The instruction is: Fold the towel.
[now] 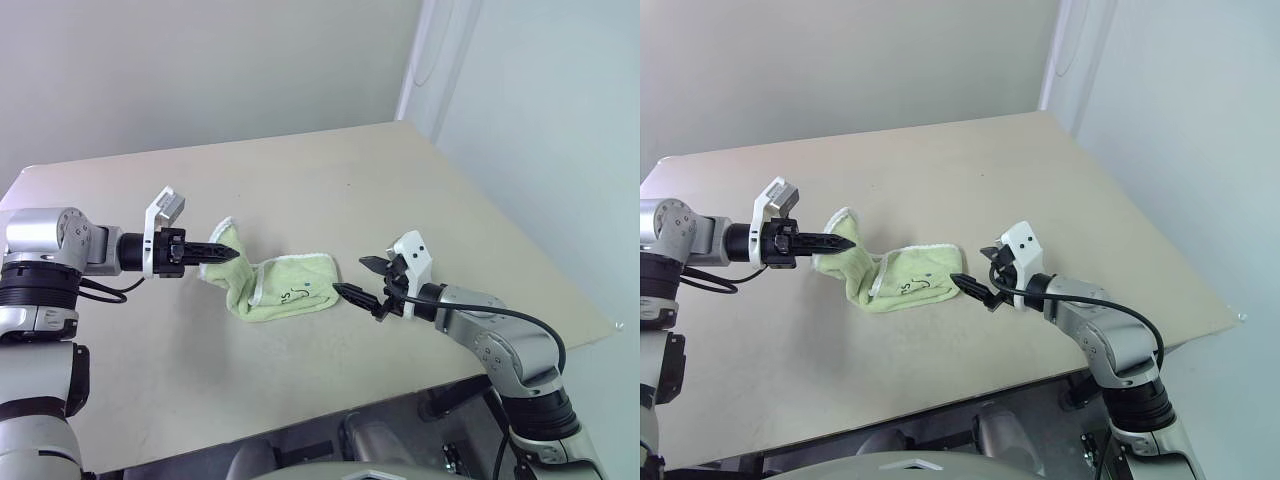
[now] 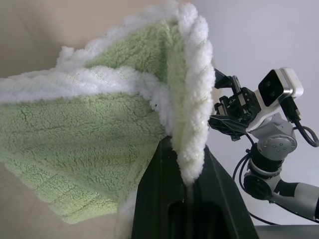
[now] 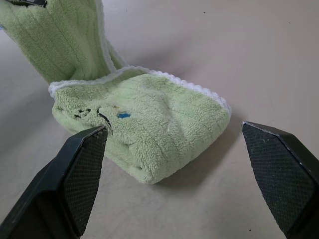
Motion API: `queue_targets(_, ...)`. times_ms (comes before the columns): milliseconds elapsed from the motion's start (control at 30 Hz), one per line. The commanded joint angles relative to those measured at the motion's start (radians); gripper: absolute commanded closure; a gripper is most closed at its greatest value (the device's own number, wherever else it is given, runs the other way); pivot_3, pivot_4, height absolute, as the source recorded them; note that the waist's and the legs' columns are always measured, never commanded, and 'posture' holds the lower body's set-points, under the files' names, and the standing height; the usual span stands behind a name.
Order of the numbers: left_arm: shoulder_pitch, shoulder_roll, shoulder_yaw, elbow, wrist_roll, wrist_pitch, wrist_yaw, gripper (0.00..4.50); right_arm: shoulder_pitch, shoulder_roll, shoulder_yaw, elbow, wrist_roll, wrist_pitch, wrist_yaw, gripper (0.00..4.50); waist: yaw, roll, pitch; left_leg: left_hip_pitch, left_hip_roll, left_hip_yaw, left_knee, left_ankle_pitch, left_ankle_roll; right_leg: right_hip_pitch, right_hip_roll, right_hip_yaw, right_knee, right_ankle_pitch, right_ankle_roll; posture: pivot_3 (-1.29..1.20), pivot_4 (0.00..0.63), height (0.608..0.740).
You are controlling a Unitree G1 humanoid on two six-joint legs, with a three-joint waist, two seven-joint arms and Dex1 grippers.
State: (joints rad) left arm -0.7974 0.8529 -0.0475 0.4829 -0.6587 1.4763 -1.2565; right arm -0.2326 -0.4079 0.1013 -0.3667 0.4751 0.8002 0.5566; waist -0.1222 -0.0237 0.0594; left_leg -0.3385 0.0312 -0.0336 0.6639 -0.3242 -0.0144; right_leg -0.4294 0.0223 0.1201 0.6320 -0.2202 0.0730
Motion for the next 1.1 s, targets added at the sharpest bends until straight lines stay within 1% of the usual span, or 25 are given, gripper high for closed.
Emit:
queue_targets(33,-0.016,0.021,0.022,-0.027,-0.021,0.006,0.003,4.46,-0.007,0.000,-0.010,-0.029,0.006,-0.012,0.000,0.00,0.000,0.000,0.000,0.000,0.000,0.000,0.000,0.000,0.000,0.000,0.000,0.000,0.000,0.000,0.000,0.00,0.000,0.740)
queue_targets(767,-0.015,0.023,0.021,-0.027,-0.034,0.005,0.014,4.46,-0.007,0.000,-0.010,-0.029,0.006,-0.012,0.000,0.00,0.000,0.000,0.000,0.000,0.000,0.000,0.000,0.000,0.000,0.000,0.000,0.000,0.000,0.000,0.000,0.00,0.000,0.740)
queue_targets(800,-0.043,-0.024,0.023,-0.040,-0.061,0.040,0.020,4.46,0.003,0.013,-0.013,-0.029,-0.002,-0.014,-0.023,0.00,0.000,0.000,0.000,0.000,0.000,0.000,0.000,0.000,0.000,0.000,0.000,0.000,0.000,0.000,0.000,0.00,0.000,0.740)
queue_targets(833,-0.030,-0.063,0.036,-0.080,-0.077,0.042,0.042,4.46,-0.005,0.018,-0.003,-0.017,-0.012,-0.017,-0.029,0.00,0.001,0.000,0.000,0.000,0.000,0.000,0.000,0.000,0.000,0.000,0.000,0.000,0.000,0.000,0.000,0.00,0.000,0.740)
queue_targets(867,-0.003,-0.143,0.051,-0.157,-0.096,0.009,0.080,4.46,-0.024,0.028,0.024,0.000,-0.025,-0.024,-0.026,0.00,0.007,0.000,0.000,0.000,0.000,0.000,0.000,0.000,0.000,0.000,0.000,0.000,0.000,0.000,0.000,0.00,0.000,0.740)
queue_targets(900,-0.022,-0.331,0.040,-0.151,-0.060,-0.139,0.174,4.46,-0.050,0.050,0.039,0.026,-0.042,-0.039,-0.041,0.00,0.031,0.002,-0.001,0.000,0.000,0.000,0.000,0.000,0.000,0.001,-0.001,0.000,-0.001,0.000,0.000,0.00,0.000,0.740)
queue_targets(933,-0.031,-0.456,0.035,-0.145,-0.026,-0.253,0.241,4.46,-0.069,0.066,0.049,0.046,-0.056,-0.050,-0.049,0.00,0.037,0.002,-0.001,0.000,-0.001,-0.001,0.002,0.000,-0.001,0.004,-0.001,0.000,-0.002,0.000,0.000,0.00,0.000,0.740)
queue_targets(967,-0.041,-0.538,0.034,-0.136,0.001,-0.323,0.284,4.46,-0.078,0.077,0.053,0.058,-0.065,-0.058,-0.055,0.00,0.053,0.002,-0.001,0.000,-0.002,-0.001,0.003,0.001,-0.002,0.005,-0.002,0.000,-0.002,0.000,0.001,0.00,0.000,0.740)
queue_targets(1000,-0.046,-0.576,0.046,-0.125,0.017,-0.353,0.311,4.46,-0.081,0.083,0.051,0.064,-0.071,-0.062,-0.058,0.00,0.059,0.000,0.000,-0.001,-0.003,-0.001,0.003,0.002,-0.003,0.005,-0.002,0.002,-0.003,0.001,0.003,0.00,0.000,0.740)
queue_targets(1033,-0.038,-0.578,0.057,-0.129,0.024,-0.359,0.316,4.46,-0.082,0.085,0.052,0.067,-0.075,-0.064,-0.055,0.00,0.056,-0.001,0.000,-0.003,-0.004,-0.001,0.004,0.003,-0.005,0.004,-0.002,0.005,-0.003,0.002,0.004,0.00,0.000,0.740)
queue_targets(1100,-0.031,-0.580,0.064,-0.130,0.030,-0.372,0.324,4.46,-0.084,0.087,0.052,0.071,-0.080,-0.067,-0.052,0.00,0.025,-0.001,0.000,-0.002,-0.004,0.003,0.002,0.003,-0.005,0.001,0.001,0.012,-0.003,0.004,0.004,0.00,0.000,0.740)
